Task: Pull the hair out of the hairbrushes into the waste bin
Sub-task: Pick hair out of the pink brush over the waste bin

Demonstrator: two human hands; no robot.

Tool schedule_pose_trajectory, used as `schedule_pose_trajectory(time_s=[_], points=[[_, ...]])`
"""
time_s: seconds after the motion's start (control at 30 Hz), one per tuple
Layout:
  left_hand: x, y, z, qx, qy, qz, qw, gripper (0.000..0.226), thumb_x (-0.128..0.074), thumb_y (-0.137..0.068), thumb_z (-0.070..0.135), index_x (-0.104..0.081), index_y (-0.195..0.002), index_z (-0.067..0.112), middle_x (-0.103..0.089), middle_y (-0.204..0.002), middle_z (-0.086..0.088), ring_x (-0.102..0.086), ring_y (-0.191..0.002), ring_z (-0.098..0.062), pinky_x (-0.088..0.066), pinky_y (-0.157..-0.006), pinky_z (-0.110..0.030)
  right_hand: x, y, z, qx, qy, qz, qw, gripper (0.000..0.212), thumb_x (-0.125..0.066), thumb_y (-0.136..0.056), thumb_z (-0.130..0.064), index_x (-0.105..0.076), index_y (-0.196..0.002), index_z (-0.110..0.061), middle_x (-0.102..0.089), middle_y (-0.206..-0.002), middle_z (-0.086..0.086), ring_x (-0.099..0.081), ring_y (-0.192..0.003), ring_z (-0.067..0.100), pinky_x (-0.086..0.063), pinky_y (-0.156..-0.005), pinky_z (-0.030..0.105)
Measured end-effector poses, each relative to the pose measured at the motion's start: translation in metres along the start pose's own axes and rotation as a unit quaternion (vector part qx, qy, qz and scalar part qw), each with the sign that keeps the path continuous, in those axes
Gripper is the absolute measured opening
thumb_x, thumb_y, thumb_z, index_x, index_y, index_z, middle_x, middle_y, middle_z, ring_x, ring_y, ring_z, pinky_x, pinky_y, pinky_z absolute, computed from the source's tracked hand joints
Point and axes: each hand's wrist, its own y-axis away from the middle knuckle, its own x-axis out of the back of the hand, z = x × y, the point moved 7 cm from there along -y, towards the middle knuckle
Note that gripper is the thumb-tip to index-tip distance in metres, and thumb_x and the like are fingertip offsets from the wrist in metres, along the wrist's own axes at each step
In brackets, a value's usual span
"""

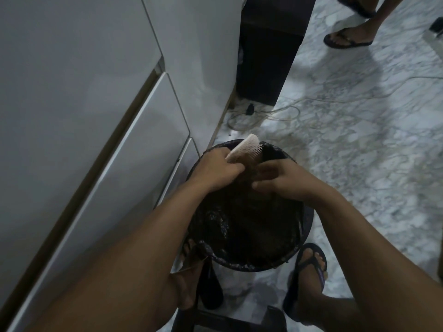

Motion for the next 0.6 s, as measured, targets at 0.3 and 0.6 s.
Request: schedule_pose_trajectory(time_s=[0.3,0.6], points=[[0.003,0.001,-0.004,0.036,0.017,0.022,0.999,0.052,-0.068,-0.068,0.073,-0.062,-0.064,0.021,-0.062,-0.059,0.004,-0.061,-0.050,-0.016,-0.044,-0.049,-0.025,0.010,0.002,-0.004,0.035,0.028,0.034,0.998,0.014,-0.066,-0.089,-0.026,-0.077,-0.080,-0.025,-0.072,-0.065,-0.008,-0.065,-0.068,0.019,-0.051,-0.069,0.031],[0.032,-0.002,-0.020,0.078,0.017,0.139,0.987,0.069,-0.056,-0.061,0.085,-0.065,-0.060,0.016,-0.067,-0.062,-0.005,-0.068,-0.063,-0.028,-0.060,-0.065,-0.041,0.015,0.008,0.004,0.009,0.123,-0.022,0.992,0.020,-0.060,-0.092,-0.018,-0.076,-0.079,-0.020,-0.066,-0.064,-0.007,-0.058,-0.063,0.006,-0.044,-0.061,0.020]])
